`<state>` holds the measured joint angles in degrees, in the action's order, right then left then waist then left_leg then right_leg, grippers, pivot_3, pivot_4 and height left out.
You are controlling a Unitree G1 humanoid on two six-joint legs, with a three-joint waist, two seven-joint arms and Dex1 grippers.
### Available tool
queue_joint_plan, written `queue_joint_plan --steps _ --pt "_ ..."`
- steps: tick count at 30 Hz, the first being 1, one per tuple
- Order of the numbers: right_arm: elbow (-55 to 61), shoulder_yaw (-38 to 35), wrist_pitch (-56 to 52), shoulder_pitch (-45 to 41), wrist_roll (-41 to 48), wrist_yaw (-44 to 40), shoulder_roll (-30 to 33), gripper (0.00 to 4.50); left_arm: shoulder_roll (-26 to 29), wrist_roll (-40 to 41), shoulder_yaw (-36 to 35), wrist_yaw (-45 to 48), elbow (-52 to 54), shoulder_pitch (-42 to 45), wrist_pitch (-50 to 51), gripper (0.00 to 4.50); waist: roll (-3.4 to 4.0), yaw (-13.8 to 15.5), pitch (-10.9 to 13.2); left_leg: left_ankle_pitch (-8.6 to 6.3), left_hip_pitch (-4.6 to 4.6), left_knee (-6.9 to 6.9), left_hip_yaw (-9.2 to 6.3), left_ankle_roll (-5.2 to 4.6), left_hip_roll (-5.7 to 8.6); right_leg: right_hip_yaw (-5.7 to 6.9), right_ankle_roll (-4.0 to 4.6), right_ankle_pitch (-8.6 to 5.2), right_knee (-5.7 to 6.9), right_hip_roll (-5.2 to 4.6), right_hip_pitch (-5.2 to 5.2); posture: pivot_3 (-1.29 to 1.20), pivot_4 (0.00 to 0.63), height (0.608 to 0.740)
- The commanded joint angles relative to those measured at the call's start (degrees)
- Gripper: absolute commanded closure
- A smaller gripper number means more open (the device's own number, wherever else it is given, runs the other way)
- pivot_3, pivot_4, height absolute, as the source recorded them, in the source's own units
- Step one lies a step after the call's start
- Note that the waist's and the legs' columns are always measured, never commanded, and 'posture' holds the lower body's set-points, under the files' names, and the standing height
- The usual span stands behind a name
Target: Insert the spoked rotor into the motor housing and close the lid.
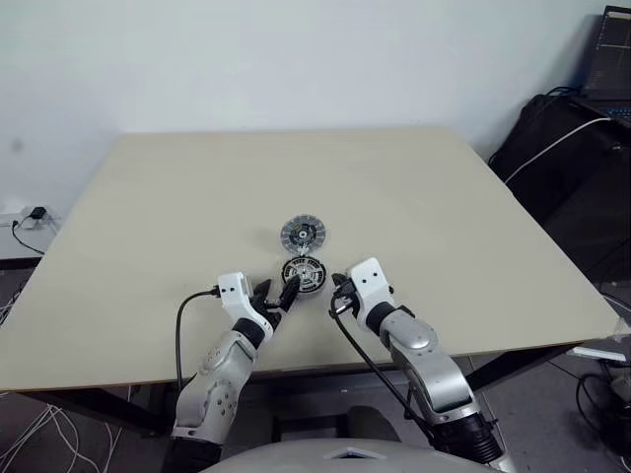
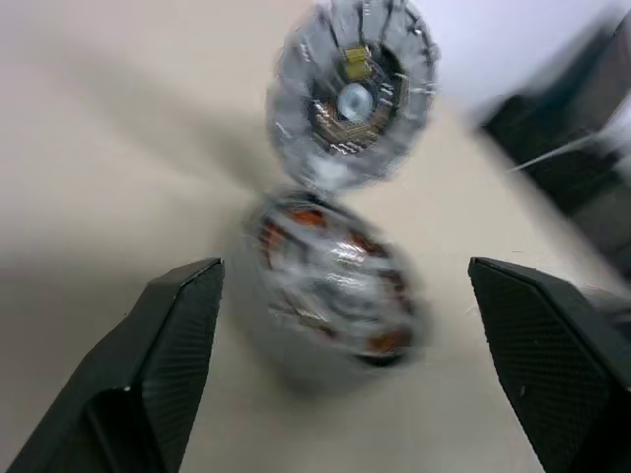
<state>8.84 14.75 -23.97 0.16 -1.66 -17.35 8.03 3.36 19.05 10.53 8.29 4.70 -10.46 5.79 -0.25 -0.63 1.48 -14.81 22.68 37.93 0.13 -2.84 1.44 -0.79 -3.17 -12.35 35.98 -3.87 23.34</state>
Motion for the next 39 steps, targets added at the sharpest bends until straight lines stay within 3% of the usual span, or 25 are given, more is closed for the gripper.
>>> queue_joint_plan --steps 1,12,21,28,31,38,39 --pt "-1.4 0.9 2.1 -3.5 -0.2 -0.4 -0.9 4.50 2.6 -13.6 1.6 -3.0 -1.2 -1.6 -12.0 0.90 0.08 0.0 0.0 0.00 0.00 -0.03 0.00 0.01 0.00 -0.01 0.01 0.01 0.00 -0.01 0.03 0.00 0.000 0.740" --pt "-17.2 2.7 4.2 -15.7 -0.6 -0.8 -5.0 4.50 4.9 -22.2 0.3 -4.5 0.9 -10.9 -22.1 4.46 0.27 0.0 0.0 -0.02 0.06 -0.11 -0.01 -0.02 0.03 0.08 0.01 0.01 0.01 -0.50 0.10 0.00 0.000 0.740" --pt "-28.5 3.8 4.2 -19.5 -2.0 -3.2 -5.0 4.50 4.1 -25.0 1.9 -4.4 2.4 -13.4 -23.9 4.46 0.44 -0.1 -0.1 -0.02 0.06 -0.10 0.00 -0.02 0.03 0.09 0.01 0.01 0.04 -0.50 0.10 0.00 0.000 0.740" --pt "-18.6 6.3 3.8 -22.8 -1.0 -14.5 0.6 4.50 3.0 -24.7 1.1 -4.5 2.6 -12.8 -23.0 4.46 0.64 0.0 -0.3 0.00 0.04 -0.06 0.00 -0.05 0.05 0.13 -0.01 0.01 0.06 -0.45 0.07 0.00 0.000 0.740" --pt "-14.9 10.8 3.6 -24.9 -3.1 -22.6 6.4 3.89 2.7 -24.6 1.3 -4.3 2.0 -12.1 -22.9 4.50 0.68 -0.1 -0.3 0.14 0.04 -0.03 0.00 -0.29 0.05 0.12 -0.03 -0.01 0.06 -0.19 0.07 0.00 0.000 0.740" --pt "-14.2 18.7 5.0 -30.3 -7.8 -35.0 14.5 1.62 2.1 -24.6 1.8 -3.7 1.1 -10.9 -23.3 4.50 0.62 0.1 -0.3 0.15 0.03 -0.02 0.00 -0.32 0.04 0.14 0.00 0.01 0.05 -0.14 0.05 0.00 0.000 0.740" --pt "-14.4 19.6 5.3 -31.2 -8.3 -36.5 15.0 1.62 2.0 -24.5 1.8 -3.6 1.1 -10.9 -23.3 4.50 0.63 0.1 -0.3 0.15 0.04 -0.01 0.00 -0.32 0.05 0.14 0.00 0.01 0.05 -0.15 0.04 0.00 0.000 0.740"
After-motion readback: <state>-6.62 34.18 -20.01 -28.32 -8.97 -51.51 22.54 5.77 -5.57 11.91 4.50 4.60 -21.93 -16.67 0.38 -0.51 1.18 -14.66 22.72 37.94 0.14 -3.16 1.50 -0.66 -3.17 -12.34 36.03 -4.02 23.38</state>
